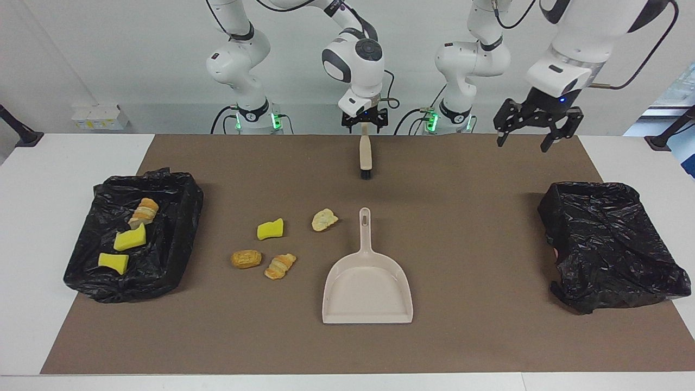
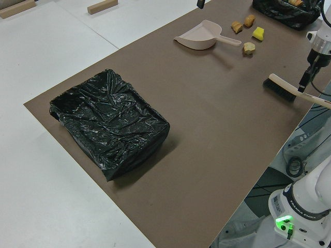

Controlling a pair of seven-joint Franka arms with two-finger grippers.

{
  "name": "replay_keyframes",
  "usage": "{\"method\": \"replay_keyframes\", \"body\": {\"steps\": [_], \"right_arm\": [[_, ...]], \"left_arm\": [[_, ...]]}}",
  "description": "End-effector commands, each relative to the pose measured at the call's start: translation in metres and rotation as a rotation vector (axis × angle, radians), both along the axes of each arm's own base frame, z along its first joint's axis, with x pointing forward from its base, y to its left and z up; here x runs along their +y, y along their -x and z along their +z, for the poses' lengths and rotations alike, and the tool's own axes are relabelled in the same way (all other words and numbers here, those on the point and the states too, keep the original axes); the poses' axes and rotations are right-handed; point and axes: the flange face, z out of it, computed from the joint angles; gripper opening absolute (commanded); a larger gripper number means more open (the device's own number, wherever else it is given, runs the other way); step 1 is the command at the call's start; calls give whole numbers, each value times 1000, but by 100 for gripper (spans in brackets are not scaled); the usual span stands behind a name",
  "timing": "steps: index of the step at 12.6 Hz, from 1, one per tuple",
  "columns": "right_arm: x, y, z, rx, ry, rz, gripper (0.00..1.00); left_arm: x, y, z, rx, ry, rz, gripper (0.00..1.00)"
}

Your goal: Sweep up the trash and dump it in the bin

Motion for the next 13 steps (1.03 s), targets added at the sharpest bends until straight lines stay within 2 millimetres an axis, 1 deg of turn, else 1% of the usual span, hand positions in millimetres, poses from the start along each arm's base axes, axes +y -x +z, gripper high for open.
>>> {"method": "replay_keyframes", "body": {"steps": [1, 2, 3, 4, 5, 6, 7, 8, 9, 10, 11, 12, 13], "right_arm": [[-3, 18, -16, 76, -26, -53, 100], [-1, 21, -15, 97, -37, -73, 99], [-1, 23, -16, 108, -39, -79, 97], [1, 26, -16, 116, -39, -74, 92], [6, 37, -22, 124, -30, -60, 84], [8, 37, -25, 128, -29, -65, 80], [8, 38, -25, 129, -31, -59, 72], [7, 38, -25, 130, -32, -53, 57], [8, 38, -25, 132, -29, -50, 32], [8, 38, -25, 136, -26, -47, 13], [10, 35, -24, 137, -23, -71, 0], [12, 30, -23, 136, -25, -80, 0], [12, 28, -20, 138, -27, -79, 0]], "left_arm": [[-41, -11, -40, -10, 15, 33, 100], [-56, -14, -49, -11, 19, 41, 100], [-75, -17, -63, -11, 24, 44, 100], [-93, -21, -77, -15, 28, 51, 100], [-111, -25, -93, -27, 23, 55, 100], [-134, -26, -113, -24, 3, 41, 100], [-157, -25, -133, -29, -24, 26, 100], [-176, -26, -150, -48, -18, 42, 100], [-189, -28, -164, -54, -9, 59, 100], [-205, -22, -176, -44, -8, 61, 100], [-217, -21, -189, -47, -3, 81, 100], [-224, -24, -200, -62, 9, 82, 100], [-236, -20, -208, -64, 12, 68, 100]]}}
